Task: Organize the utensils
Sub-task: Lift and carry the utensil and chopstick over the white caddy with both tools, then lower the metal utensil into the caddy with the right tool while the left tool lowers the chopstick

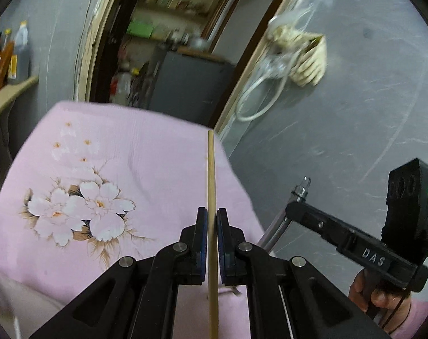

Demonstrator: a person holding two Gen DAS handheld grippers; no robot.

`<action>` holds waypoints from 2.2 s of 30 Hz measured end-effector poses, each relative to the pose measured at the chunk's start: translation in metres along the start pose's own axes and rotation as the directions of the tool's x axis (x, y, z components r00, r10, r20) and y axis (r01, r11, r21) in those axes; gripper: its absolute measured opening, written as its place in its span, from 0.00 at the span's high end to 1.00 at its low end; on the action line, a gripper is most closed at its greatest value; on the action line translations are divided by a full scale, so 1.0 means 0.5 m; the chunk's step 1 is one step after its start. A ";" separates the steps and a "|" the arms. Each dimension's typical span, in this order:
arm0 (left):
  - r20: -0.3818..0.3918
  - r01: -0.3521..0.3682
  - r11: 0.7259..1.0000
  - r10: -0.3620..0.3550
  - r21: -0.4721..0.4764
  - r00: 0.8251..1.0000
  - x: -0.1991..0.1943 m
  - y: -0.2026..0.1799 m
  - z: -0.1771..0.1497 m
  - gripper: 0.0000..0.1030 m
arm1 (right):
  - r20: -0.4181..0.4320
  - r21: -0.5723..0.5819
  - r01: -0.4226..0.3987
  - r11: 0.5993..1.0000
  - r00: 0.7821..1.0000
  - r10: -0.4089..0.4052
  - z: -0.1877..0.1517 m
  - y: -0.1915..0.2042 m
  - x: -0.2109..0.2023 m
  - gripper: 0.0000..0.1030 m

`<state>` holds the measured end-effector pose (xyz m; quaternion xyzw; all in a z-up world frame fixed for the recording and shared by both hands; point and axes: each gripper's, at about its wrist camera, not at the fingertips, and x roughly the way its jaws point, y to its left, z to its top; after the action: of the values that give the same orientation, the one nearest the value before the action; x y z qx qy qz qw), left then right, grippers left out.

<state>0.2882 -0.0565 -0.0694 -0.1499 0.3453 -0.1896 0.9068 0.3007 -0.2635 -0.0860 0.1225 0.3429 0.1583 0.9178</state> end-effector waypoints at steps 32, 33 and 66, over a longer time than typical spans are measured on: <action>0.493 -0.027 0.998 0.055 -0.065 0.869 -0.435 0.186 0.124 0.94 | 0.202 -0.236 -0.080 0.968 0.971 0.129 0.080 0.397 -0.220 0.85; 0.501 -0.038 0.997 0.068 -0.071 0.863 -0.442 0.200 0.125 0.94 | 0.202 -0.240 -0.081 0.967 0.971 0.132 0.080 0.407 -0.220 0.85; 0.611 -0.276 0.956 0.278 -0.100 0.741 -0.452 0.336 0.073 0.94 | 0.215 -0.232 -0.040 0.972 0.972 0.092 0.023 0.530 -0.110 0.85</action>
<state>0.1977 0.1979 0.0178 -0.1519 0.0477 0.0074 0.9872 0.2141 -0.0416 0.0432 0.0455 0.2126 0.2121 0.9528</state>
